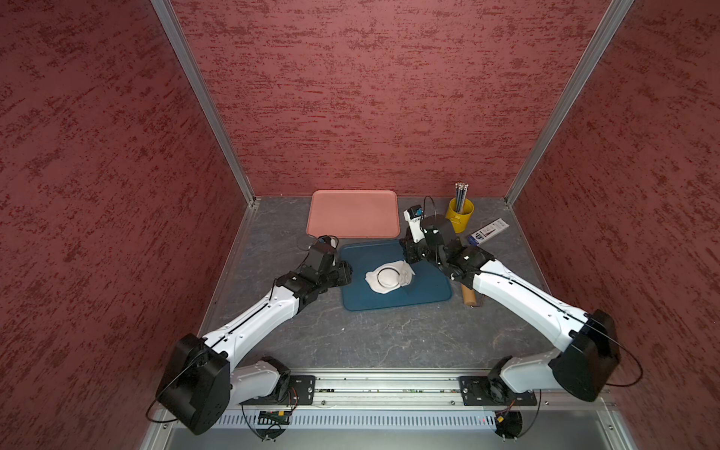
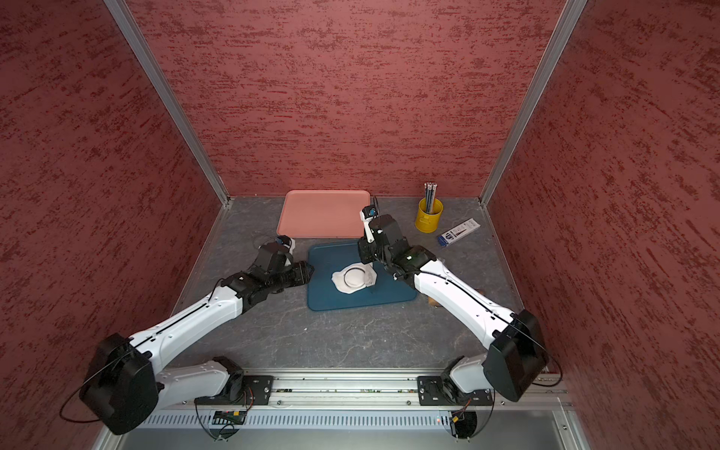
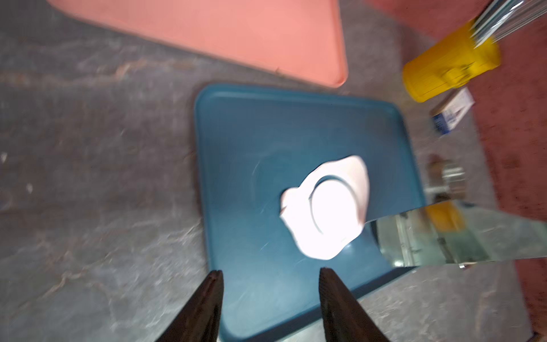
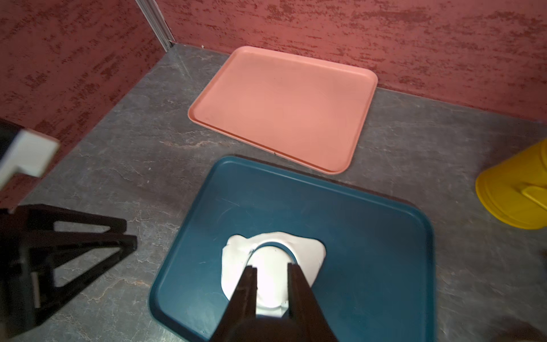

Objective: Roll out the dumpling wrappers from the dough
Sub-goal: Remove the dumpling wrapper from the work surface.

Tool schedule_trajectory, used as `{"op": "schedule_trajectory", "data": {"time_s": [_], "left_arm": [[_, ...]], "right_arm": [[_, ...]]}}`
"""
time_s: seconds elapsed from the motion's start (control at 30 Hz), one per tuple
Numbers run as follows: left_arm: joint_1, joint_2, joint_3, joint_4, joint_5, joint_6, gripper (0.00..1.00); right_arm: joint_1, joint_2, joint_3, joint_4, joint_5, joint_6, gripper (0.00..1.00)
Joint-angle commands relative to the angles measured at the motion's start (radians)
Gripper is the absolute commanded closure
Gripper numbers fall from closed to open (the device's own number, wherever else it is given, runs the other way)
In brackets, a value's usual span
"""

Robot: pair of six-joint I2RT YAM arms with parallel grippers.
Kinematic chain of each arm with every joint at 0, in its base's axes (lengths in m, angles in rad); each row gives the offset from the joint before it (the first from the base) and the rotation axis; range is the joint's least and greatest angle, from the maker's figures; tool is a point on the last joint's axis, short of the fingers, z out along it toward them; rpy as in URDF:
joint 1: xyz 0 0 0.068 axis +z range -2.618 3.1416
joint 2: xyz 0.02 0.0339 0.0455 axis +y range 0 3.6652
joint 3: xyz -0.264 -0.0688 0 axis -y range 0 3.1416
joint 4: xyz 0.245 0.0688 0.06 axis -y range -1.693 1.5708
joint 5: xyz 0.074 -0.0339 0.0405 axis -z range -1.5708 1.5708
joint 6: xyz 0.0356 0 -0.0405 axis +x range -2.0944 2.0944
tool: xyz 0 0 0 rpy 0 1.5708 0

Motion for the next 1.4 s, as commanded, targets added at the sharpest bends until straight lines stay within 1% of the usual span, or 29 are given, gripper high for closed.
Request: {"op": "schedule_trajectory", "data": {"time_s": [0.0, 0.13, 0.27, 0.4, 0.47, 0.63, 0.83, 1.13, 1.37], "left_arm": [[0.002, 0.036, 0.000, -0.076, -0.023, -0.046, 0.51], [0.005, 0.073, -0.020, -0.067, -0.036, -0.047, 0.56], [0.012, 0.131, -0.032, -0.032, -0.004, -0.049, 0.59], [0.011, 0.166, -0.047, 0.018, 0.016, -0.060, 0.62], [0.011, 0.187, -0.050, 0.037, 0.030, -0.060, 0.63], [0.010, 0.226, -0.045, 0.051, 0.035, -0.060, 0.67], [0.010, 0.238, -0.051, 0.053, 0.021, -0.066, 0.71], [0.009, 0.262, -0.046, 0.057, 0.031, -0.063, 0.74], [0.010, 0.267, -0.049, 0.056, 0.023, -0.063, 0.76]], "right_arm": [[0.006, 0.014, -0.013, 0.118, -0.057, -0.035, 1.00], [0.005, -0.005, -0.024, 0.105, -0.065, -0.078, 1.00], [0.009, -0.031, -0.059, 0.128, -0.160, -0.091, 1.00], [0.035, -0.025, -0.059, 0.096, -0.127, -0.096, 1.00], [0.036, -0.027, -0.073, 0.112, -0.107, -0.096, 1.00], [0.052, -0.009, -0.063, 0.140, -0.121, -0.108, 1.00], [0.061, 0.003, -0.072, 0.158, -0.132, -0.127, 1.00], [0.062, 0.017, -0.081, 0.187, -0.172, -0.148, 1.00], [0.062, -0.003, -0.105, 0.194, -0.197, -0.151, 1.00]]}}
